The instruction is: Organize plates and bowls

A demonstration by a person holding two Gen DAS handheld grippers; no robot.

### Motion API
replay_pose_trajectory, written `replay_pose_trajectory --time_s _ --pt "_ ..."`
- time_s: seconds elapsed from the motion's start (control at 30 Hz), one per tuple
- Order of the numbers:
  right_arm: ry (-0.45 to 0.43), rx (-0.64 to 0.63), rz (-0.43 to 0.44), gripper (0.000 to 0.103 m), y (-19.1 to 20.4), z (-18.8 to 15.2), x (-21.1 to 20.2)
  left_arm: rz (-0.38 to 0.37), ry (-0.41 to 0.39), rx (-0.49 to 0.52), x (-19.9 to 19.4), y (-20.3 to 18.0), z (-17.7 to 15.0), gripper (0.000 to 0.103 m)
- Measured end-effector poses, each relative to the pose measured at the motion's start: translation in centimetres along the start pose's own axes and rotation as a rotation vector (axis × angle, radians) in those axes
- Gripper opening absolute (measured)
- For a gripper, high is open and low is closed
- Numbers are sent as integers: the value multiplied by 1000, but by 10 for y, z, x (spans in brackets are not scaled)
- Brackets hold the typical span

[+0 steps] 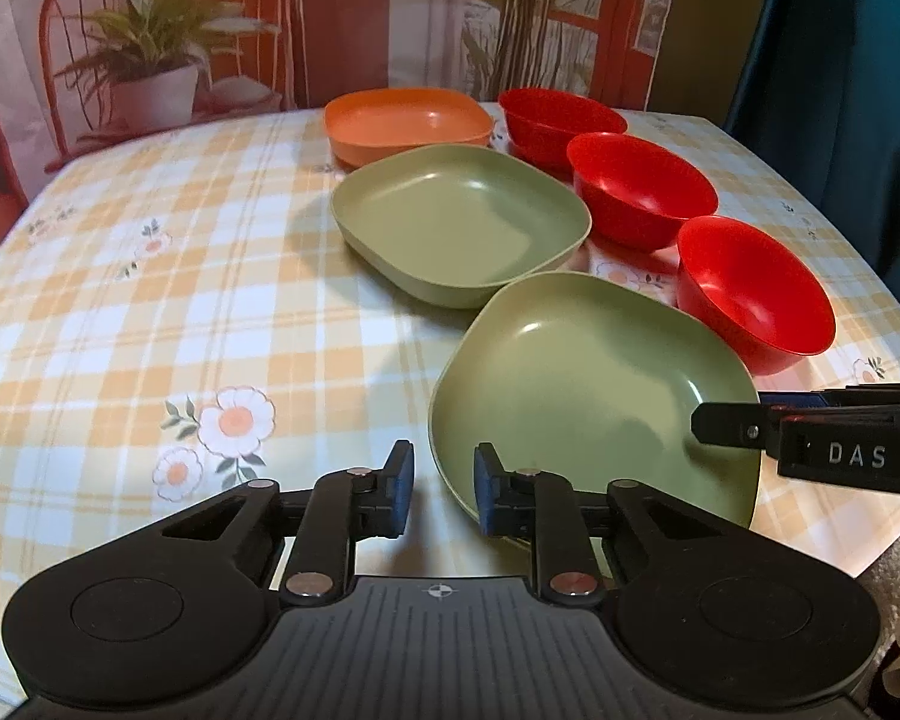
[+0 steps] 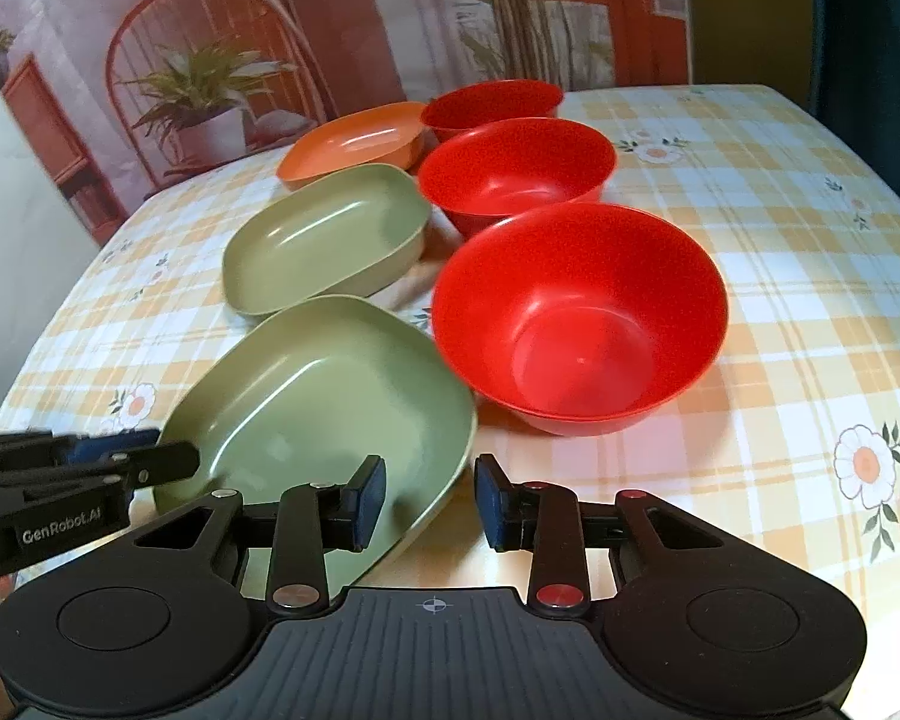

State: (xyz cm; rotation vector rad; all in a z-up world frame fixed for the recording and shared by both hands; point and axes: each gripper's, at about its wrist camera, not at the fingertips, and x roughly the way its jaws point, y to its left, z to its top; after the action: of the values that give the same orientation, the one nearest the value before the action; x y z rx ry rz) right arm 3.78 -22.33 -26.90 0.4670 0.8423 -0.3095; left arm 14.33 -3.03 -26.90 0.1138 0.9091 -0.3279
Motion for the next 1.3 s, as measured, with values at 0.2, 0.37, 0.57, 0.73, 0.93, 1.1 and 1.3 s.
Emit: replay_pose_trajectory --time_s 0.2,0.37,0.57,0.73,0.93,1.1,1.3 --pt "-30 10 -1 30 -6 6 2 2 2 -19 2 1 -1 18" --pt "-45 30 -1 19 -12 5 4 6 0 -8 1 -4 -2 13" --pt "-56 30 8 7 -12 4 3 -9 -7 -31 1 -1 -2 12" --pt "-50 31 13 7 -13 2 4 -7 -10 -37 0 0 -3 12" --pt "-48 16 6 7 -9 0 4 4 -13 -34 -1 -1 -3 12" --pt "-54 15 10 7 -10 -1 4 7 -16 -33 -2 -1 -4 12" --pt "-55 26 16 7 -11 -1 5 3 -19 -40 -2 0 -5 12"
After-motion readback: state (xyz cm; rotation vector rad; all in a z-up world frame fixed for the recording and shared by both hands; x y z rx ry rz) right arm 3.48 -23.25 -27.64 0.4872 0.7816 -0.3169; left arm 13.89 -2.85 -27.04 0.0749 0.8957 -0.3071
